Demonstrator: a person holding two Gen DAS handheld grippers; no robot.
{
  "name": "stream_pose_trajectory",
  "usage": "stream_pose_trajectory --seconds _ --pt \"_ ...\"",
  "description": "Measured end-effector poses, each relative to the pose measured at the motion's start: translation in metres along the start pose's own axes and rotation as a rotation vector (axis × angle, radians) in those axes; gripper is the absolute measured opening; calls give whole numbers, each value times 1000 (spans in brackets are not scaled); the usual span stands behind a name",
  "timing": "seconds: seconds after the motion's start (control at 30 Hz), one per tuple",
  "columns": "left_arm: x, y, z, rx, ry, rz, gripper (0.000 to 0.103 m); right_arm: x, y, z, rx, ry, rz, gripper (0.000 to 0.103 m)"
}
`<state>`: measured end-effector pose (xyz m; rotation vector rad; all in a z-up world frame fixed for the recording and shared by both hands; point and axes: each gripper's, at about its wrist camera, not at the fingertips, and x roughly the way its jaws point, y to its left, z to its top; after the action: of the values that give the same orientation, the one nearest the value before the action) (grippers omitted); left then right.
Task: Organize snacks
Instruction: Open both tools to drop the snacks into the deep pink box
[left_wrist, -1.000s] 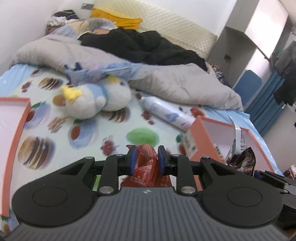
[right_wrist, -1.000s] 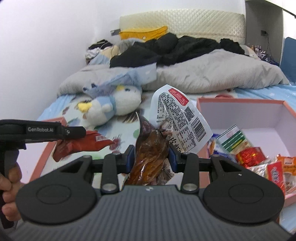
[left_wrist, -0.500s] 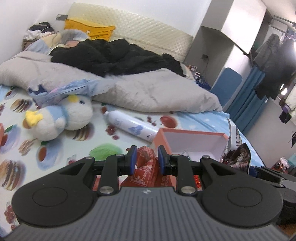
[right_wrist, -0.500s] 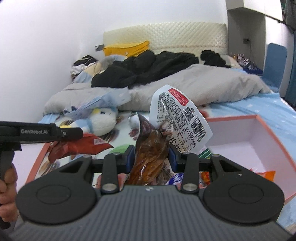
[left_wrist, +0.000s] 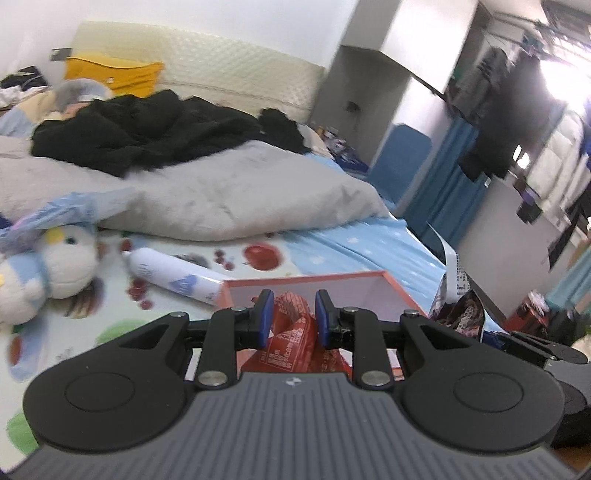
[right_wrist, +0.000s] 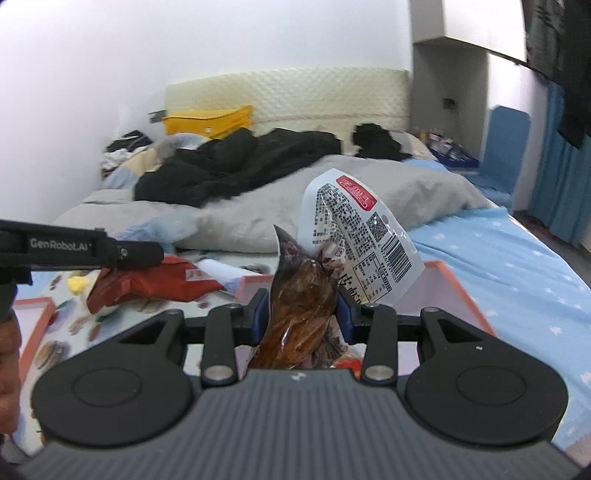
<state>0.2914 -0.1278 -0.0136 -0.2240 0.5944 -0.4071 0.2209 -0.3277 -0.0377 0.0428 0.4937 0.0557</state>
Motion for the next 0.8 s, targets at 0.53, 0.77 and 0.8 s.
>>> stream_pose_trajectory --seconds 0.53,0.77,0.8 --pt "110 -76 -18 97 194 -111 30 47 -87 -37 138 137 -141 43" --pt "121 -73 -23 123 233 -71 58 57 -97 -53 176 184 -149 75" --pt "119 -71 -21 120 235 -67 58 56 -96 -53 176 180 -152 82"
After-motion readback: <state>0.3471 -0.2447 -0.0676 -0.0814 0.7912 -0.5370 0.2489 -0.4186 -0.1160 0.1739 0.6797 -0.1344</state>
